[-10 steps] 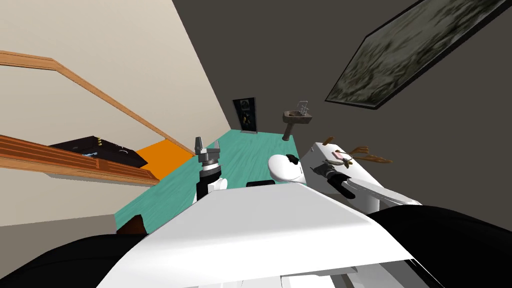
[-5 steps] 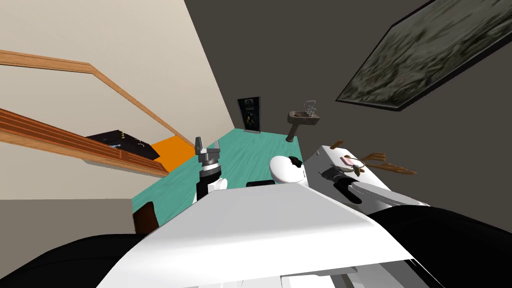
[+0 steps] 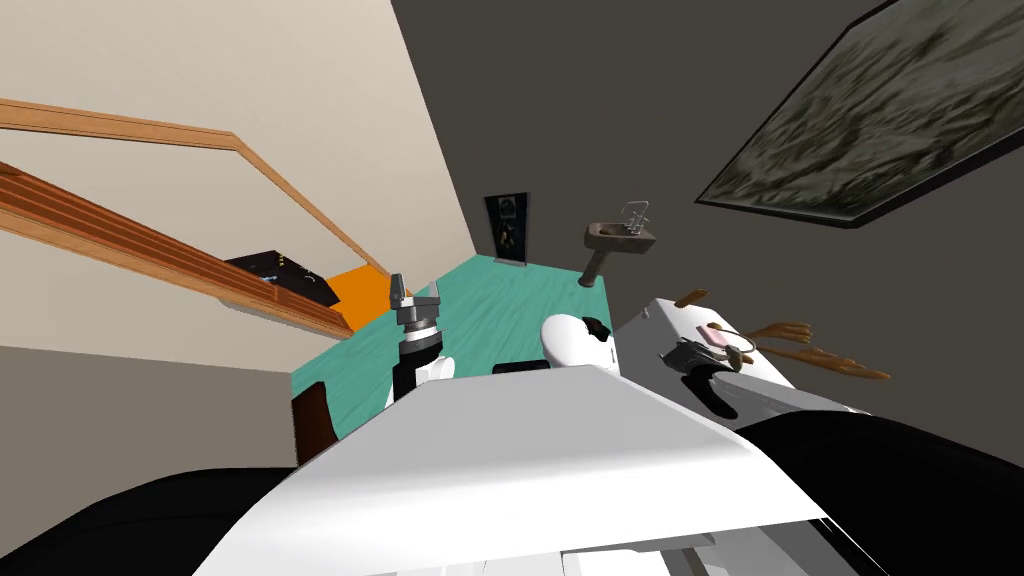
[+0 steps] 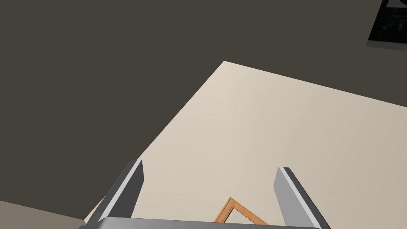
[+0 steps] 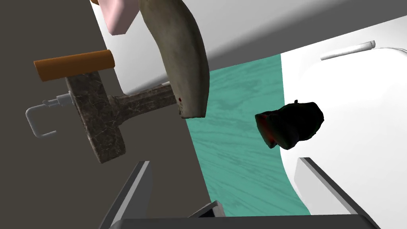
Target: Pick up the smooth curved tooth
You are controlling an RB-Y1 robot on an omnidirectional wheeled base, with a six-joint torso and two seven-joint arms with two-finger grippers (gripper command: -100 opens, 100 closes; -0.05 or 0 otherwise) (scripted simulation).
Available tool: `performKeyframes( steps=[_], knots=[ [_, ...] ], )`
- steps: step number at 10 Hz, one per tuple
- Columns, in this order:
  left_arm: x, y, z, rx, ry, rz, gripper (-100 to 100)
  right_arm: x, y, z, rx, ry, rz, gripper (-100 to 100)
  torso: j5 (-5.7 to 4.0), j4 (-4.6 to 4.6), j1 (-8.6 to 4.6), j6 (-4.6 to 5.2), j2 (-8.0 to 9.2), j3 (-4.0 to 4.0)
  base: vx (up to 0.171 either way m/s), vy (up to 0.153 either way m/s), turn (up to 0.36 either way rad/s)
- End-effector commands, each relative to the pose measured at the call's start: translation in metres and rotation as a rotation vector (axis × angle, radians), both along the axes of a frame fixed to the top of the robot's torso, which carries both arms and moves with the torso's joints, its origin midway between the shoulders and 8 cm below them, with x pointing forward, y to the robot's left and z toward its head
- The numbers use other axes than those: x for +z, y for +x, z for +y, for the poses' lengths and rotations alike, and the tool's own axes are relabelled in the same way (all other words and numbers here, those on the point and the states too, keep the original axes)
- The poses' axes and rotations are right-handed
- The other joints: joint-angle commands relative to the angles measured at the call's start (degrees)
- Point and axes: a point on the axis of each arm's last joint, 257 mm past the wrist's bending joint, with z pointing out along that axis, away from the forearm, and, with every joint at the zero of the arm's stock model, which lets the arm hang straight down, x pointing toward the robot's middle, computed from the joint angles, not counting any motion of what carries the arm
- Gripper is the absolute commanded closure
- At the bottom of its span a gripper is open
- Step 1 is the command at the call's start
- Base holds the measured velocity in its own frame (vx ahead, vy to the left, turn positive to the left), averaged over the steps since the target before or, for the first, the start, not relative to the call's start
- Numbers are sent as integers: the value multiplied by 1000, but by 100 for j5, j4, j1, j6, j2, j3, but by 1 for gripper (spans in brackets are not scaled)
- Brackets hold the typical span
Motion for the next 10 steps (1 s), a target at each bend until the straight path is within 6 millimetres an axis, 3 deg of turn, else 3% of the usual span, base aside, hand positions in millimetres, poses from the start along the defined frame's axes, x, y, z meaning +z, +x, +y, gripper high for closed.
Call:
performKeyframes(
  steps=[1, 5, 6, 7, 8, 10],
  knots=[
    [0, 0, 0, 0, 0, 0, 0, 2, -7, -5, -5, -26, 21, -100, 0, 0, 0, 0, 0, 0, -2, -50, 64],
    [0, 0, 0, 0, 0, 0, 0, 5, -47, -32, -19, -140, 134, -100, 3, 2, 13, 1, 9, 6, -24, -37, 106],
    [0, 0, 0, 0, 0, 0, 0, 4, -38, -27, -18, -119, 113, -100, 2, 3, 12, 2, 11, 7, -13, -13, 35],
    [0, 0, 0, 0, 0, 0, 0, 4, -39, -28, -18, -125, 117, 0, 4, 2, 21, 3, 6, 4, 0, 0, 0],
    [0, 0, 0, 0, 0, 0, 0, 2, -48, -38, -50, -122, 122, -100, 5, 1, 26, 3, 2, 2, -46, 7, 268],
    [0, 0, 0, 0, 0, 0, 0, -2, -65, -57, -112, -116, 130, -100, 8, 6, 35, -3, 27, 15, -115, 25, 340]
  ],
)
